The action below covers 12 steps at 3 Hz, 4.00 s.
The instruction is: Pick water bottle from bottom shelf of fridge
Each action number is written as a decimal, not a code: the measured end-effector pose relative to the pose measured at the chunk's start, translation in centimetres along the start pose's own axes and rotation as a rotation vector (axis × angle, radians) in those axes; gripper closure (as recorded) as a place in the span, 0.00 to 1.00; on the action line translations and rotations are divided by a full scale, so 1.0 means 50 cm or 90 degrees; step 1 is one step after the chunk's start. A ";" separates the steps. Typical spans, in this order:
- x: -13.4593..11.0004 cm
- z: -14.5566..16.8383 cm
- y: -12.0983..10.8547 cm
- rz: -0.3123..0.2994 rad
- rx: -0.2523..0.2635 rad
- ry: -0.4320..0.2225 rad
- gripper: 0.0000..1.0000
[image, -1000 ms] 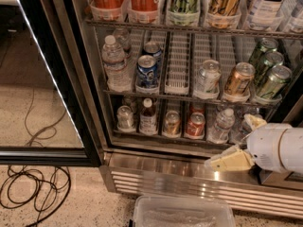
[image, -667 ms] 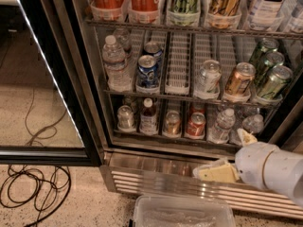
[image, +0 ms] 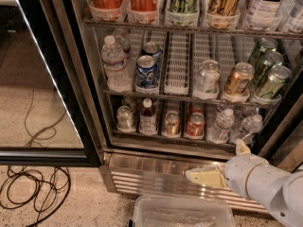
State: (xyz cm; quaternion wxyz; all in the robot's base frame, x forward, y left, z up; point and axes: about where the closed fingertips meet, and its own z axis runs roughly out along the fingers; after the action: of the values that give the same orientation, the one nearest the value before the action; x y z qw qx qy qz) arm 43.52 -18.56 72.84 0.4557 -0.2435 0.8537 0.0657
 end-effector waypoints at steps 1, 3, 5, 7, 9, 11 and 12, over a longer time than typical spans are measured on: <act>0.000 0.000 0.000 0.000 0.000 0.000 0.00; 0.031 0.026 -0.047 0.047 0.037 -0.071 0.00; 0.068 0.030 -0.159 0.065 0.159 -0.166 0.00; 0.089 0.054 -0.148 0.095 0.142 -0.156 0.00; 0.131 0.128 -0.229 0.124 0.193 -0.204 0.00; 0.126 0.129 -0.231 0.124 0.198 -0.210 0.18; 0.122 0.131 -0.241 0.137 0.222 -0.226 0.29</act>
Offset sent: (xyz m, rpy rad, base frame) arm 0.0094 -0.0113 -0.0262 0.1392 -0.0379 -0.0474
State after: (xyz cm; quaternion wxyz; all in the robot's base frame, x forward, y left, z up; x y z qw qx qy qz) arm 51.31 -29.08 65.44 0.6237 -0.0541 0.7798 0.0073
